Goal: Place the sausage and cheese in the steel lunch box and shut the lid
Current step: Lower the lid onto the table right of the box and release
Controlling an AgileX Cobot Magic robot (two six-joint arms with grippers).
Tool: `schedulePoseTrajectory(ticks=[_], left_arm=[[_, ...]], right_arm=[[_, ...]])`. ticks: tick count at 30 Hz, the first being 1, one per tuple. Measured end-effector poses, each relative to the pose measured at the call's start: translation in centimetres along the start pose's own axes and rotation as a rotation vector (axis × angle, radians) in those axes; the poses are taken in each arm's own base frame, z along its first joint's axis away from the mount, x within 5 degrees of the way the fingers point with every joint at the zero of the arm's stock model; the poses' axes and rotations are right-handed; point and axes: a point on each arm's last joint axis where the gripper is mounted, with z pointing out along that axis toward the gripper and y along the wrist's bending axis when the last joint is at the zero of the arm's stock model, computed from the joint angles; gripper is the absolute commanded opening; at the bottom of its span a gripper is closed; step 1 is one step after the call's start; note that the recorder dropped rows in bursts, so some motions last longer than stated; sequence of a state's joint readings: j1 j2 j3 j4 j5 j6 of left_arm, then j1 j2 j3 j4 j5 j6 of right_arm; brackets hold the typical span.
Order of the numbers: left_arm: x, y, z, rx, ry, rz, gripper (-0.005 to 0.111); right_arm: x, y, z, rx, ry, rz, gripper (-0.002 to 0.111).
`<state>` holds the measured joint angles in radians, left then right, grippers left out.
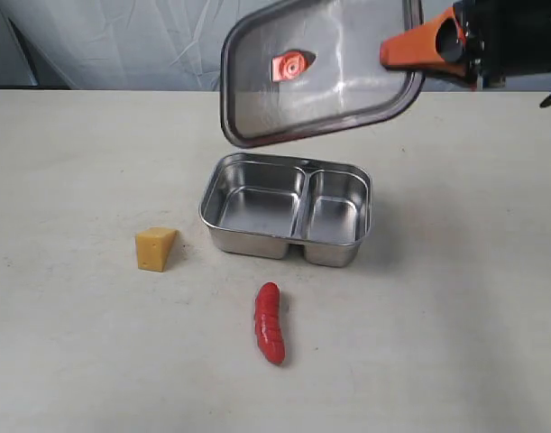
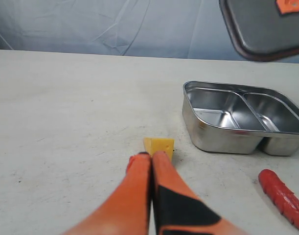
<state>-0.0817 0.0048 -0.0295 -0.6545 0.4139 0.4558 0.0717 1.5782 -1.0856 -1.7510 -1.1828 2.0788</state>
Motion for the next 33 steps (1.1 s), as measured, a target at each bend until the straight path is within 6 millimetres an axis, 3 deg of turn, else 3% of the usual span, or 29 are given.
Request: schedulePoseTrajectory(ticks=[3, 11, 15, 19, 23, 26, 30, 33], left_arm=[[0.0, 0.0, 0.0, 0.000, 0.000, 0.000, 0.000], [0.0, 0.0, 0.0, 0.000, 0.000, 0.000, 0.000], [0.0, 0.0, 0.0, 0.000, 0.000, 0.000, 0.000], [0.0, 0.0, 0.0, 0.000, 0.000, 0.000, 0.000], [0.0, 0.0, 0.0, 0.000, 0.000, 0.000, 0.000], [0.0, 0.0, 0.0, 0.000, 0.000, 0.000, 0.000], [0.0, 0.0, 0.0, 0.000, 0.000, 0.000, 0.000], [0.0, 0.0, 0.0, 0.000, 0.000, 0.000, 0.000]], right_arm=[[-1.1, 2.3, -1.3, 0.069, -0.082, -0.128, -0.001], [-3.0, 5.8, -4.7, 0.359, -0.303, -0.468, -0.001], [-2.8, 7.0, -6.3, 0.517, -0.359, -0.658, -0.001], [-1.8, 7.1, -8.5, 0.803, -0.417, -0.796, -0.001], [0.1, 6.3, -11.0, 1.136, -0.393, -0.896, -0.001], [2.3, 4.9, -11.8, 1.344, -0.210, -1.040, -0.001], [8.7, 0.4, -10.1, 1.411, 0.261, -1.204, -0.001], [11.5, -0.1, -7.9, 1.309, 0.332, -1.202, -0.001]])
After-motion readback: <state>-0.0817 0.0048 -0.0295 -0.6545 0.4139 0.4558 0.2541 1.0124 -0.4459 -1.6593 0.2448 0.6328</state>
